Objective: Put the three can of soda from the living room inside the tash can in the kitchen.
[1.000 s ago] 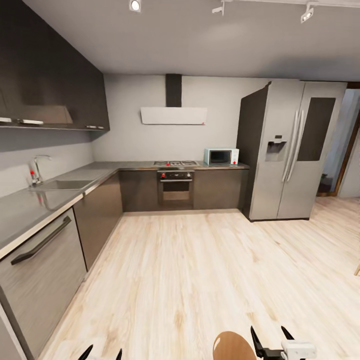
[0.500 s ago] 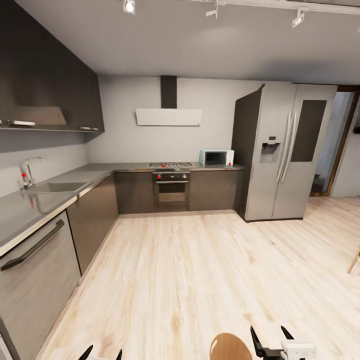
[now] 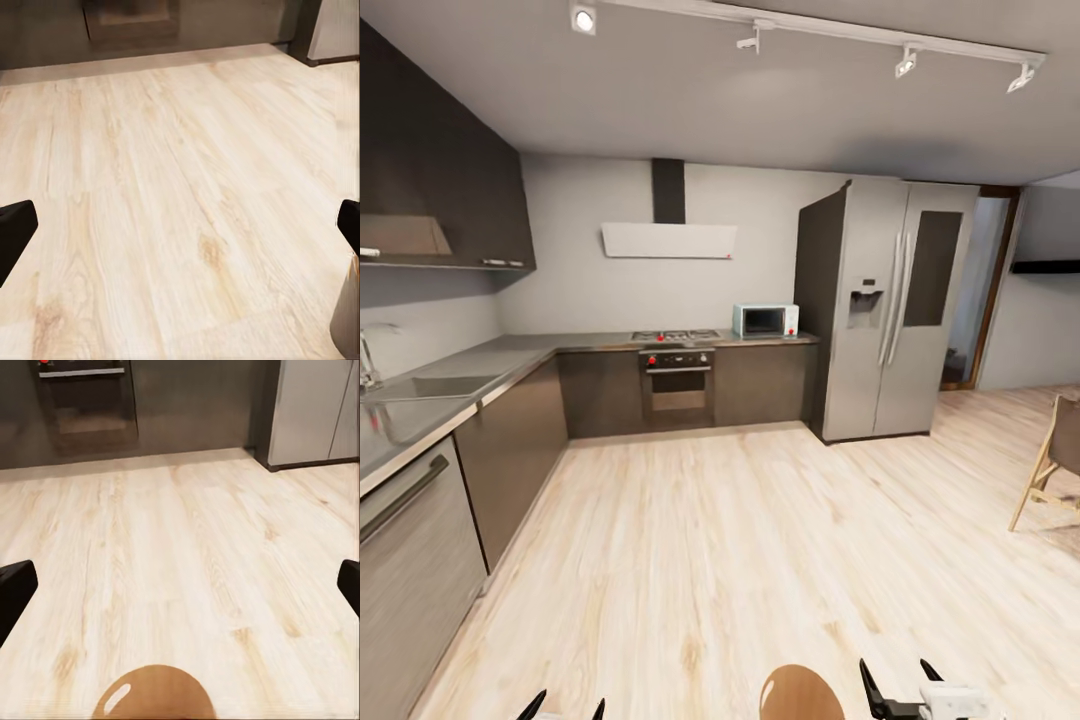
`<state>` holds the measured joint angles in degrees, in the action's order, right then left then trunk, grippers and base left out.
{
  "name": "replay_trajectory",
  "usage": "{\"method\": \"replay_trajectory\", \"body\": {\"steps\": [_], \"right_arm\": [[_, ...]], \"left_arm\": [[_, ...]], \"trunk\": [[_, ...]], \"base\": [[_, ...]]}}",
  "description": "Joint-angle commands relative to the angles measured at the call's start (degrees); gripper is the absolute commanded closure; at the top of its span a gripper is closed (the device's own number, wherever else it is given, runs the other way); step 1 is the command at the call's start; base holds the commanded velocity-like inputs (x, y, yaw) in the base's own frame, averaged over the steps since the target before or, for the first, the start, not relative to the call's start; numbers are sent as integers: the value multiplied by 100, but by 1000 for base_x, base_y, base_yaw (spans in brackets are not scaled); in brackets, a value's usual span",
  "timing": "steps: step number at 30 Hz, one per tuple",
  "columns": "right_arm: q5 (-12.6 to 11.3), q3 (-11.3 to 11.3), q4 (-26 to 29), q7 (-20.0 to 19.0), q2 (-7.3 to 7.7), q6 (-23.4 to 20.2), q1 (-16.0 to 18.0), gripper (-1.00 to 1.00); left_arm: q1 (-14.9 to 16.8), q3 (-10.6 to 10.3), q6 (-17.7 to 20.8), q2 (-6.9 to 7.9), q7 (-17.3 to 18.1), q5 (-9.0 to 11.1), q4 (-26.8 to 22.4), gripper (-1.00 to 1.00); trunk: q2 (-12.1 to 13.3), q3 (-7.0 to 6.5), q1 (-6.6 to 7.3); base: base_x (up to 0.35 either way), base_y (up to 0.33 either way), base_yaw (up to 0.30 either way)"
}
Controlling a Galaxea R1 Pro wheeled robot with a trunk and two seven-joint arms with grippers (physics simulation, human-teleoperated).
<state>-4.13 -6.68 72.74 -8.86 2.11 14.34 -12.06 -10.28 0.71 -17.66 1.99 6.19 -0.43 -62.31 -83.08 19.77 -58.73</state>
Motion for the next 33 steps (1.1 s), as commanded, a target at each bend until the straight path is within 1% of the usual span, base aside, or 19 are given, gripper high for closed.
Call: {"method": "replay_trajectory", "body": {"steps": [1, 8, 17, 20, 21, 25, 26, 27, 30, 31, 33], "right_arm": [[-2, 0, 1, 0, 0, -38, 2, -100], [-3, 0, -2, 20, 0, -183, 23, -100], [5, 31, -6, 37, -3, -200, 30, -100], [25, 48, 9, 38, -6, -353, 36, -100], [38, 67, 60, 20, -6, -669, 40, -100], [49, 118, 292, -11, -3, -1701, 53, -100], [43, 135, 357, -16, -4, -2091, 127, -100], [34, 159, 451, -22, -8, -2776, 325, -100], [31, 178, 512, 0, -11, -3908, 903, -100], [37, 182, 479, 15, -2, -4754, 1451, -100], [51, 185, 306, 38, 16, -5588, 2090, -100]], "left_arm": [[0, 0, 0, 0, -1, 0, 0, -100], [0, -1, -1, 3, 0, -1, 0, -100], [0, 7, 3, -4, -3, -2, 0, -100], [0, 7, 6, -5, -3, -3, 0, -100], [0, 7, 6, -5, -3, -4, 0, -100], [0, 9, 9, -6, -3, -10, 0, -100], [0, 11, 11, -6, -3, -10, 2, -100], [3, 11, 13, -6, -3, -10, 4, -100], [3, 9, 15, -6, -3, -10, 6, -100], [2, 9, 15, -6, -3, -9, 7, -100], [1, 8, 16, -6, -3, -9, 8, -100]], "trunk": [[0, -7, 0], [0, -48, 0], [0, -56, 0], [0, -56, 0], [0, -56, 0], [0, -56, 0], [0, -56, 0], [0, -56, 0], [0, -57, 0], [0, -57, 0], [0, -57, 0]], "base": [[0, 1, -208], [0, 0, -190], [0, 0, -31], [0, 0, -4], [0, 0, -2], [0, 0, -1], [0, 0, 0], [0, 0, 0], [0, 0, 0], [0, 0, 0], [0, 0, 0]]}}
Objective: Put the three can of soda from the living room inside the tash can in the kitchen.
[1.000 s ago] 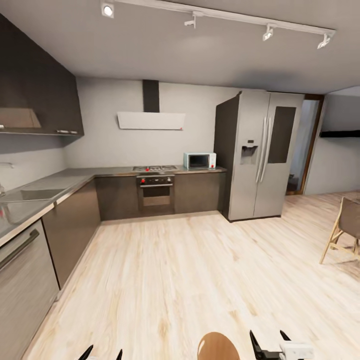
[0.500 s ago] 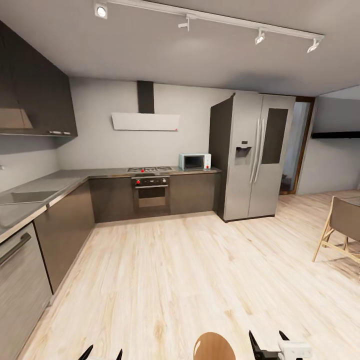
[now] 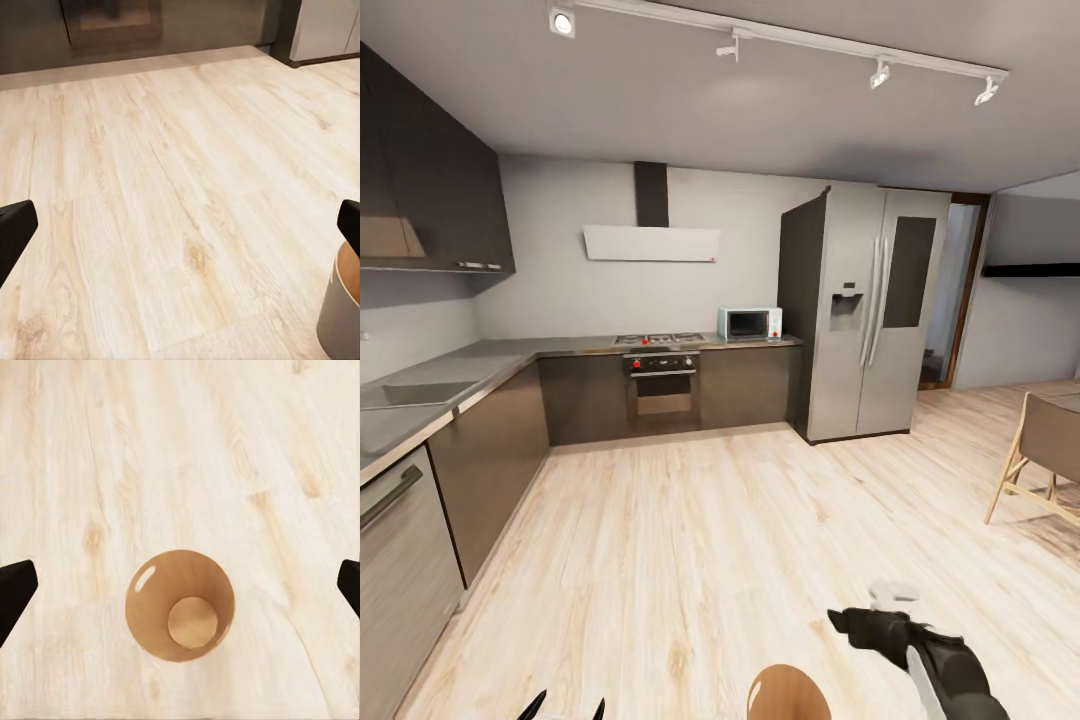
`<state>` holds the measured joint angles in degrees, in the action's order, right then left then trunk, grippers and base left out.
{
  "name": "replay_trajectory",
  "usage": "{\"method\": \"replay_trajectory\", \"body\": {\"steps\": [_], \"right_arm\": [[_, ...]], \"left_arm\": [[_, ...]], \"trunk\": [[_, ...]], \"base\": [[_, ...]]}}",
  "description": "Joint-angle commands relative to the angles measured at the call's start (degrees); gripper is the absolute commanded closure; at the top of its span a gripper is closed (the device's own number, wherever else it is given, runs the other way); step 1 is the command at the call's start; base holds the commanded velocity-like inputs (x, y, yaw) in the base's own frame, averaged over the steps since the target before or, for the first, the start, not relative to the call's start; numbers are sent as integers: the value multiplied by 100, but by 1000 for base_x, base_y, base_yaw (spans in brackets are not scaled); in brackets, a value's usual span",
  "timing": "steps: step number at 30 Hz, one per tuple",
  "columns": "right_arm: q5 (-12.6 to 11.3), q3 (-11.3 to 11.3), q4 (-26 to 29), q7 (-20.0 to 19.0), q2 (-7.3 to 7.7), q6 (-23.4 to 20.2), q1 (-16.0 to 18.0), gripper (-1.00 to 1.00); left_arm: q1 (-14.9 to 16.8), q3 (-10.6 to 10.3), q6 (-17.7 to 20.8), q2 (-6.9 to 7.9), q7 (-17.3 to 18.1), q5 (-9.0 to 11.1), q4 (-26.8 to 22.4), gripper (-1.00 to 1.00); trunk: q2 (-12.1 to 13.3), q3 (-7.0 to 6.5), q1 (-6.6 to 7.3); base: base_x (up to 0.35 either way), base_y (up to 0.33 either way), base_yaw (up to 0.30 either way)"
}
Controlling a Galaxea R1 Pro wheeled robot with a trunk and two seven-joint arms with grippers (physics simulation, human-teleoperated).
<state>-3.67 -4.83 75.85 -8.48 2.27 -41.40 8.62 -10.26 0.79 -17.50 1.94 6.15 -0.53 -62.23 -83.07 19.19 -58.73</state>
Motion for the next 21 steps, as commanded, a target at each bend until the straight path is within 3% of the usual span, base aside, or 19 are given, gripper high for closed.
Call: {"method": "replay_trajectory", "body": {"steps": [1, 2, 5, 8, 9, 12, 13, 18, 21], "right_arm": [[17, 1, -149, 19, 8, -391, 359, -100], [64, 4, -562, 85, 21, -993, 1066, -100], [195, 10, -1503, 300, 22, -1513, 2147, -100], [350, 12, -2667, 589, 17, -1778, 3167, -100], [350, 12, -2667, 589, 17, -1778, 3167, -100], [448, 7, -3781, 780, 36, -1860, 4016, -100], [488, 4, -4411, 852, 49, -1860, 4460, -100], [548, 7, -5394, 976, 55, -1849, 5146, -100], [555, 8, -5569, 999, 53, -1834, 5268, -100]], "left_arm": [[-1, 1, 0, 0, 0, 0, -1, -100], [2, 1, 1, 0, 0, 0, -1, -100], [3, 4, 5, 0, 0, 0, 0, -100], [4, 2, 7, 0, 0, 0, 0, -100], [4, 2, 7, 0, 0, 0, 0, -100], [2, 4, 13, 0, 0, 2, 0, -100], [1, 6, 13, 0, 0, 8, -3, -100], [2, 13, 25, -4, 0, 21, -4, -100], [0, 17, 38, -7, 0, 27, -6, -100]], "trunk": [[-1, 1, 0], [-1, 1, 0], [-1, 1, 0], [-1, 1, 0], [-1, 1, 0], [-1, 1, 0], [-1, 1, 0], [-1, 1, 0], [-1, 1, 0]], "base": [[0, 0, 0], [0, 0, 0], [0, 0, 0], [0, 0, 0], [0, 0, 0], [0, 0, 0], [0, 0, 0], [0, 0, 0], [0, 0, 0]]}}
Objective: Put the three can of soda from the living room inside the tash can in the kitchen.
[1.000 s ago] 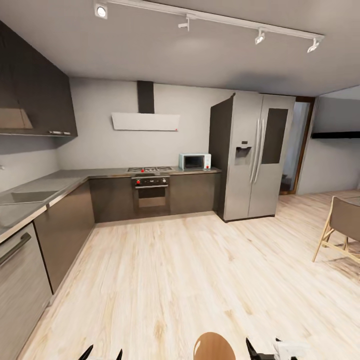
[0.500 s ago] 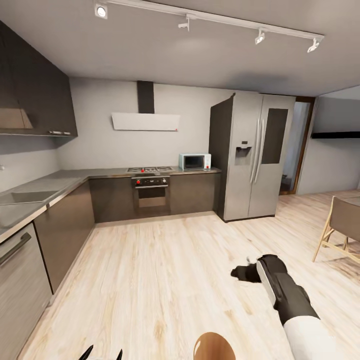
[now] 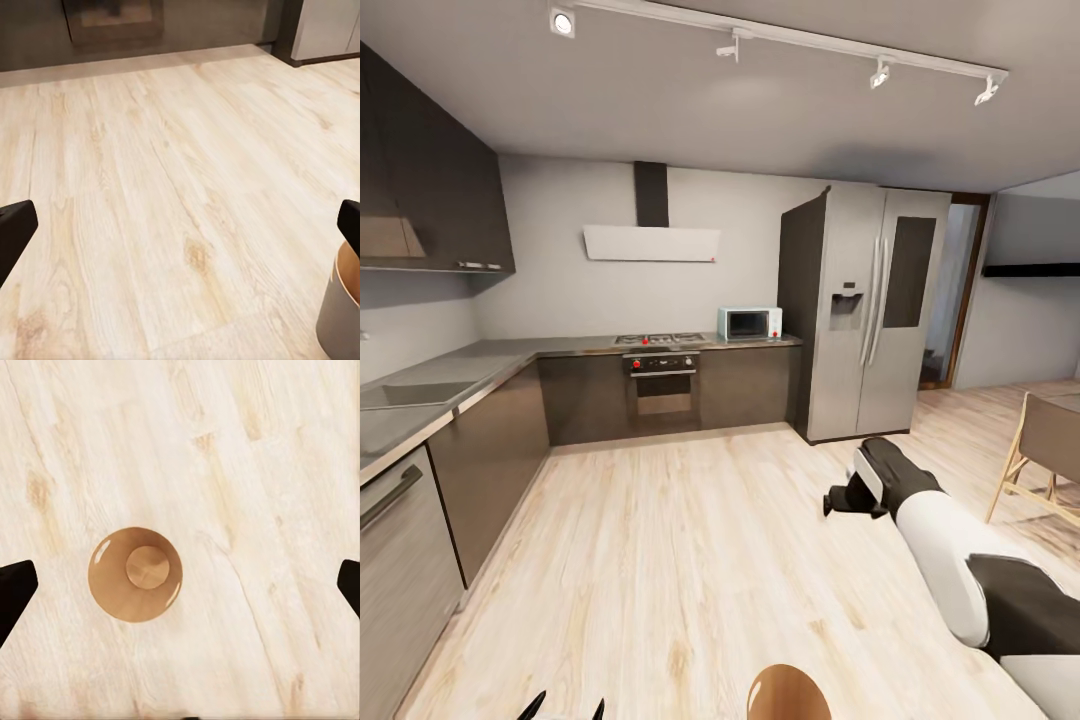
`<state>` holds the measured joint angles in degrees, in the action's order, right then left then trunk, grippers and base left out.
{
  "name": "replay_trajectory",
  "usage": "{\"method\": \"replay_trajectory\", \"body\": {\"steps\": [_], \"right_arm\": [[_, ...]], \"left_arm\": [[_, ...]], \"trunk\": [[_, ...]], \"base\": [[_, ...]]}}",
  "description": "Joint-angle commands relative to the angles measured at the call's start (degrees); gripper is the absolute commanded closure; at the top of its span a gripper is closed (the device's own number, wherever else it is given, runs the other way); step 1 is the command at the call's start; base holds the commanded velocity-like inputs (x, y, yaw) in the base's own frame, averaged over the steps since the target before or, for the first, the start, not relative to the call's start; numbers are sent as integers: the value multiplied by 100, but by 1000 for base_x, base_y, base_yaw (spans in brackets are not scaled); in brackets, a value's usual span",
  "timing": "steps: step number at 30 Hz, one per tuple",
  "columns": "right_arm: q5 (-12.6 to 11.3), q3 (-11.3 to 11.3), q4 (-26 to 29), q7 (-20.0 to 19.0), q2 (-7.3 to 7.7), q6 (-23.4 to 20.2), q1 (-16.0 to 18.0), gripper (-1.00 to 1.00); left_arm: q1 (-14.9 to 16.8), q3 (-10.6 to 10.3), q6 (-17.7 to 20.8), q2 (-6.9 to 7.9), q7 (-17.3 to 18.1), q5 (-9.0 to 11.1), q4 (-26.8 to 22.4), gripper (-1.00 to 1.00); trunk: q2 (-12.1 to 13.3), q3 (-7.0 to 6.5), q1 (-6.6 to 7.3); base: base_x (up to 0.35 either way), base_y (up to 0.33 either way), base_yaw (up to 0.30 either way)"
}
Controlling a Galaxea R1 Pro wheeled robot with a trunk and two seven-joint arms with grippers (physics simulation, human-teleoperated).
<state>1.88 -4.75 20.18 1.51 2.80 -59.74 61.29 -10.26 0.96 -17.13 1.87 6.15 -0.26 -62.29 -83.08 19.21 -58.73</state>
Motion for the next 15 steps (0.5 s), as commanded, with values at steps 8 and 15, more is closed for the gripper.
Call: {"method": "replay_trajectory", "body": {"steps": [8, 15], "right_arm": [[-3, 66, -193, 29, -61, 22, 120, -100], [5, 305, -221, 55, -91, 24, 128, -100]], "left_arm": [[5, 3, 22, -2, 0, 8, 5, -100], [7, 1, 25, 5, 0, 1, 6, -100]], "trunk": [[-281, 126, -154], [-562, 251, -307]], "base": [[0, 0, 0], [0, 0, 0]]}}
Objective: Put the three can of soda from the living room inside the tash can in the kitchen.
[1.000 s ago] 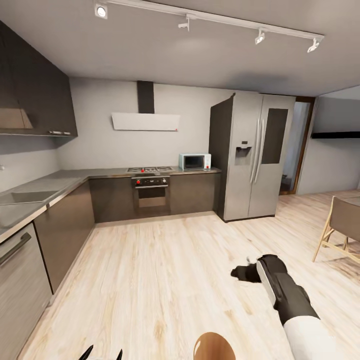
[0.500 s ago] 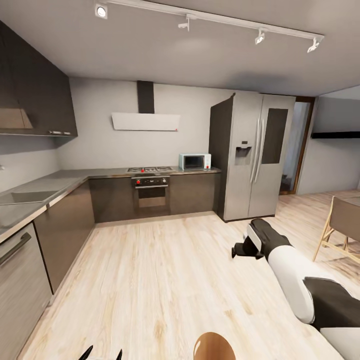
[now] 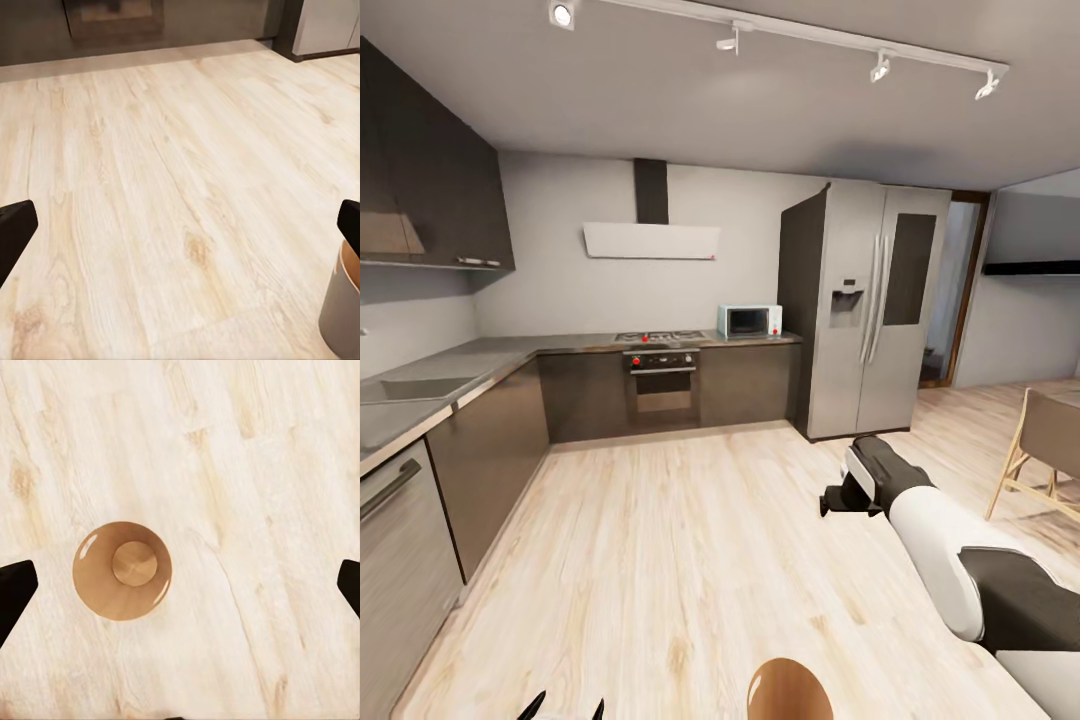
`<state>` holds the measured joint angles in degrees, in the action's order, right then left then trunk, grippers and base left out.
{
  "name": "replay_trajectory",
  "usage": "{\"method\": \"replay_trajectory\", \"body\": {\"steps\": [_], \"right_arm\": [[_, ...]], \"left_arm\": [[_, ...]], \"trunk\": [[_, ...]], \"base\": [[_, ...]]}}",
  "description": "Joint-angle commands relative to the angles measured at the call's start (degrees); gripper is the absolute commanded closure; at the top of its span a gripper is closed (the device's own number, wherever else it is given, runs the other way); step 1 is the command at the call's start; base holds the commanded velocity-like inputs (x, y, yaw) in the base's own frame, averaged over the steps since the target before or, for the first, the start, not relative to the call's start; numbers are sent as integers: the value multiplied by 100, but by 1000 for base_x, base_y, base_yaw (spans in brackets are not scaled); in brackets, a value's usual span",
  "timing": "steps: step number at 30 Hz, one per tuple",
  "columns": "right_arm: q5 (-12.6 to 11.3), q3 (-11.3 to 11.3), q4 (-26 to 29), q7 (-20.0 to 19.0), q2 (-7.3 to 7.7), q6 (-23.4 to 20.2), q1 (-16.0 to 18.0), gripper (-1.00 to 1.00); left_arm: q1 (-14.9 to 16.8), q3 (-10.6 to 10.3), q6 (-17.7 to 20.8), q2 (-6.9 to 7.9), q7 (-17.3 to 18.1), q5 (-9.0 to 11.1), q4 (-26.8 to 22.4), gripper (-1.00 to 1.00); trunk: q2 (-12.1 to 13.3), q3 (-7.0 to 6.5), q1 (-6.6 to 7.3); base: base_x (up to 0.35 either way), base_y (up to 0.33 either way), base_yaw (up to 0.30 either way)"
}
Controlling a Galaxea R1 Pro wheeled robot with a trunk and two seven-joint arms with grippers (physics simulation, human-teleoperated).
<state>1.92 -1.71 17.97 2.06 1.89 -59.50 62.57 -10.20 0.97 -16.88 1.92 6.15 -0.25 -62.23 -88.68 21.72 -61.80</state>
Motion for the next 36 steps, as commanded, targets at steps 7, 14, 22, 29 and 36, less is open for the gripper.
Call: {"method": "replay_trajectory", "body": {"steps": [7, 14, 22, 29, 36], "right_arm": [[1, 47, -19, 1, 18, 0, 1, -100], [-22, 48, -27, -11, 0, 0, 1, -100], [-29, 48, -13, -73, -13, -42, 1, -100], [-24, 48, -10, -86, -6, -34, 1, -100], [-18, 58, -28, -54, -8, -35, 1, -100]], "left_arm": [[30, -5, 123, -1, 6, 6, 19, -100], [462, 6, 2257, -2, -1, 69, -967, -100], [1243, 19, 3737, -1, 36, 153, -1384, -100], [1334, 21, 3647, 1, 238, 279, -1026, -100], [1346, 18, 3426, 1, 289, 284, -810, -100]], "trunk": [[-282, 126, -154], [-563, 252, -308], [-884, 395, -484], [-1165, 521, -638], [-1445, 647, -791]], "base": [[0, 0, 0], [0, 0, 0], [0, 0, 0], [0, 0, 0], [0, 0, 0]]}}
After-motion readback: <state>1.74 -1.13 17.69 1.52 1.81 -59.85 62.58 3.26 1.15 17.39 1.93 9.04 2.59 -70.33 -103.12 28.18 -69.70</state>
